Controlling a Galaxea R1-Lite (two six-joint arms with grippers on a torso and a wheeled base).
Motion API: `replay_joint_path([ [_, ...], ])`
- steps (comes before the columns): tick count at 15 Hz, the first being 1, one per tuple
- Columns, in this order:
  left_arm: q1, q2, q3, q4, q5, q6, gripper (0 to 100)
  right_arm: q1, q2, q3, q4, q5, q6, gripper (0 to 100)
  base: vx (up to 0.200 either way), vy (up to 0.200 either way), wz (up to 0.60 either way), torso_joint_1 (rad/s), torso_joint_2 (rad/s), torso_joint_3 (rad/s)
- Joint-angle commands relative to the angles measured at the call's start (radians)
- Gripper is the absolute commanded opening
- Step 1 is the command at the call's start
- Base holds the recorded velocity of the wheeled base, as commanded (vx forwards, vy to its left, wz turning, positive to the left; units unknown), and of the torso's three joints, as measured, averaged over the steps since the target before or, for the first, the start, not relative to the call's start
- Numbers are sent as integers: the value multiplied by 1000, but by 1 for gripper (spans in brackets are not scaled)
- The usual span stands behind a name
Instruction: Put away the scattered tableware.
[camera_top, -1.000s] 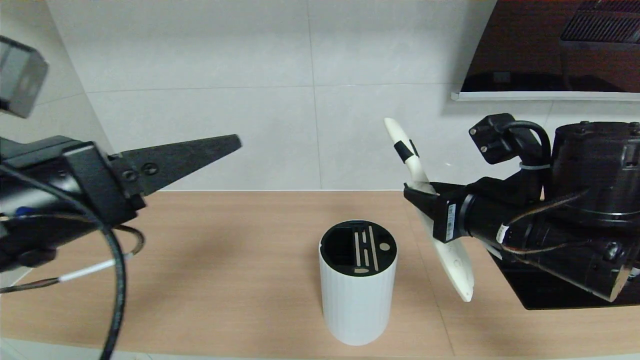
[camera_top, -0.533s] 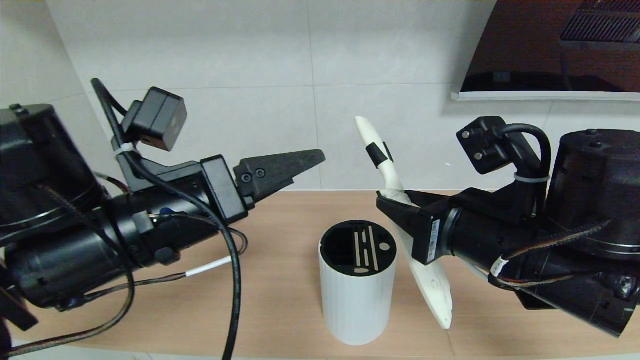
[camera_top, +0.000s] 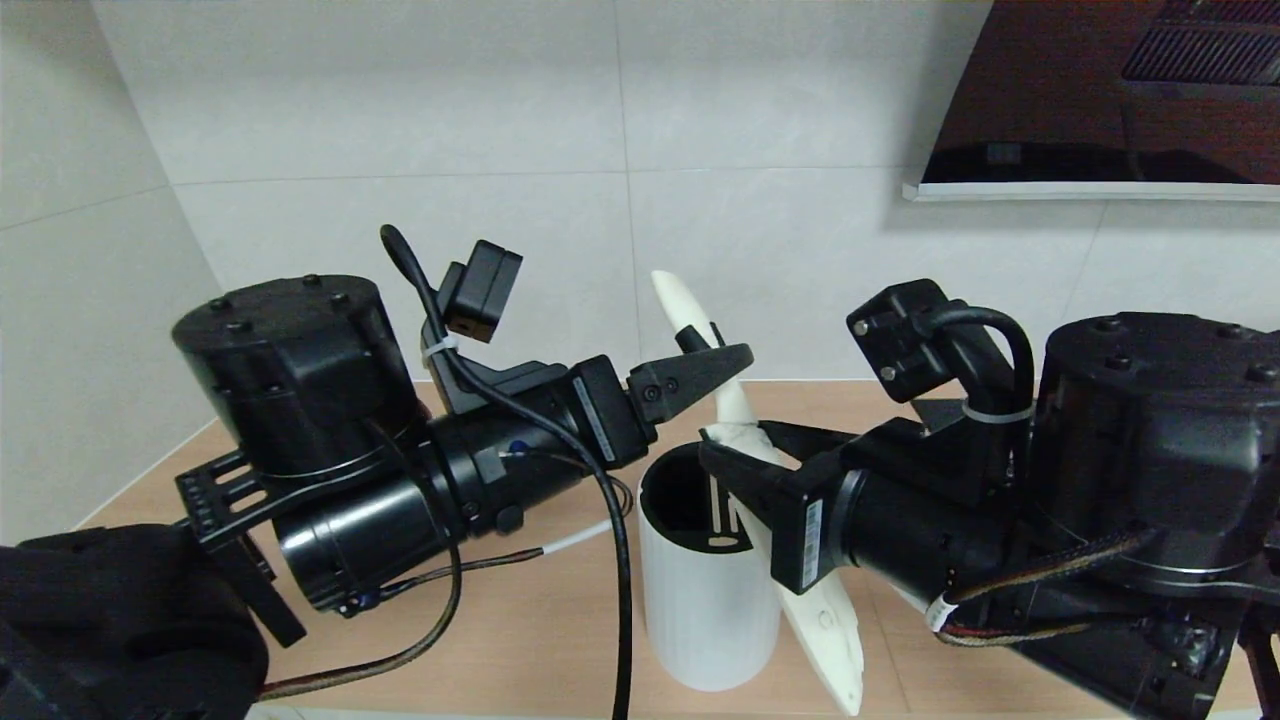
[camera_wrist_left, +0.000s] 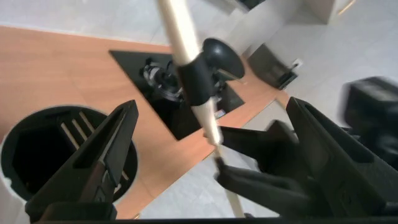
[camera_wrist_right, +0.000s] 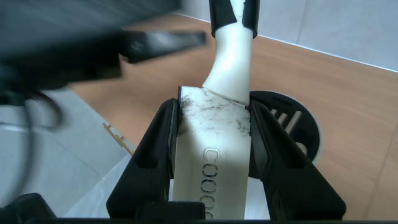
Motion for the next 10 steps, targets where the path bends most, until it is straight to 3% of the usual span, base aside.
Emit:
replay_joint_path([
  [1, -2, 29, -5, 0, 2, 0, 100, 11, 15, 8, -2, 0, -1, 0, 0, 0, 0, 0, 0, 0],
  [10, -2, 31, -9, 0, 22, 1, 100, 34, 12, 28, -2, -2, -4, 0, 0, 0, 0, 0, 0, 0],
])
